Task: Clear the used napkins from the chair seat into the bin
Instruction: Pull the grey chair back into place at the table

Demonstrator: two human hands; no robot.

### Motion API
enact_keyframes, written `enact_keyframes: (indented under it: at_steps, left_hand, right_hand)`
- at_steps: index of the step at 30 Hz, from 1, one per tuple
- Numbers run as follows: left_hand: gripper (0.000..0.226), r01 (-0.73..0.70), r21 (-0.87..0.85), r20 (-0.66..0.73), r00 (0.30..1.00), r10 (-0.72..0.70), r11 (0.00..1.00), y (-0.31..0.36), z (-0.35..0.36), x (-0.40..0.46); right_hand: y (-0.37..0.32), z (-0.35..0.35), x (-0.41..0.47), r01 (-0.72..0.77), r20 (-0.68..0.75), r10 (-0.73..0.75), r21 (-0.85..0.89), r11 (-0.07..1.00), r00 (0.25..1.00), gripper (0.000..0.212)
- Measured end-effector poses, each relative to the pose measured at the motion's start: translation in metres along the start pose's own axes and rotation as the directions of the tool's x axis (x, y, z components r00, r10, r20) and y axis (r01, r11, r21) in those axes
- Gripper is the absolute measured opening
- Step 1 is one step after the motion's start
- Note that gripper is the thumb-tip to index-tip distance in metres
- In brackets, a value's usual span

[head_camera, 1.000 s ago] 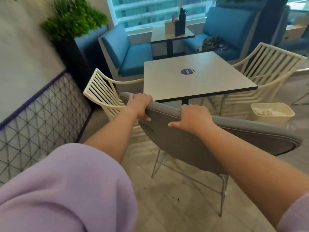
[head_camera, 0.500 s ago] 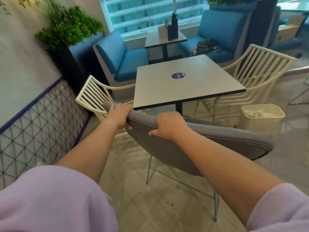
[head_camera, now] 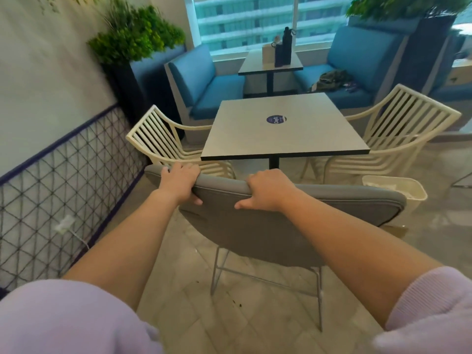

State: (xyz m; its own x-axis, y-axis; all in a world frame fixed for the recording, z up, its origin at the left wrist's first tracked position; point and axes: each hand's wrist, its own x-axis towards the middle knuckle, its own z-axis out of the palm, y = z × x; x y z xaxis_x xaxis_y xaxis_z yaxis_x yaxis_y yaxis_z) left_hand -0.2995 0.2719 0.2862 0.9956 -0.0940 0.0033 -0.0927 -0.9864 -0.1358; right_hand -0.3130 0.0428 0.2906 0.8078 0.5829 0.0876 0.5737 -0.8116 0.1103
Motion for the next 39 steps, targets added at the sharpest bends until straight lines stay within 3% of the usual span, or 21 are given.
enact_keyframes:
  at_steps: [7, 13, 15, 19, 23, 29, 39]
  left_hand:
    - [0.067, 0.050, -0.018, -0.021, 0.999, -0.050, 0.999, 0.027, 0.004, -0.019]
    - [0.073, 0.003, -0.022, 0.013, 1.000, -0.002, 1.000, 0.021, 0.004, -0.012]
    - [0.078, -0.056, -0.096, 0.016, 0.998, 0.058, 0.994, 0.017, 0.001, -0.009]
    - [0.089, -0.219, -0.292, -0.117, 0.974, 0.192, 0.931, 0.011, -0.005, -0.006]
    - [0.095, -0.239, -0.152, -0.038, 0.971, 0.236, 0.959, 0.015, -0.004, -0.006]
    - [0.088, -0.291, -0.036, -0.165, 0.945, 0.282, 0.956, 0.012, 0.006, -0.001]
    - [0.081, -0.304, -0.015, -0.367, 0.888, 0.278, 0.953, 0.052, 0.011, 0.021]
  right_hand:
    - [0.013, -0.003, -0.030, -0.028, 0.020, 0.027, 0.028, 0.999, 0.999, 0.062]
    - [0.009, 0.006, -0.034, -0.198, -0.020, 0.201, 0.096, 0.975, 0.979, 0.069]
    - [0.008, 0.007, -0.036, -0.254, -0.029, 0.259, 0.118, 0.960, 0.965, 0.075]
    - [0.003, 0.008, -0.045, -0.390, -0.115, 0.401, 0.106, 0.914, 0.909, 0.085]
    - [-0.013, 0.022, -0.048, -0.491, -0.263, 0.478, 0.015, 0.871, 0.838, 0.089]
    - [0.001, 0.039, -0.041, -0.420, -0.478, 0.358, -0.025, 0.907, 0.802, 0.078]
    - [0.058, 0.046, -0.042, -0.379, -0.549, 0.270, -0.093, 0.921, 0.791, 0.074]
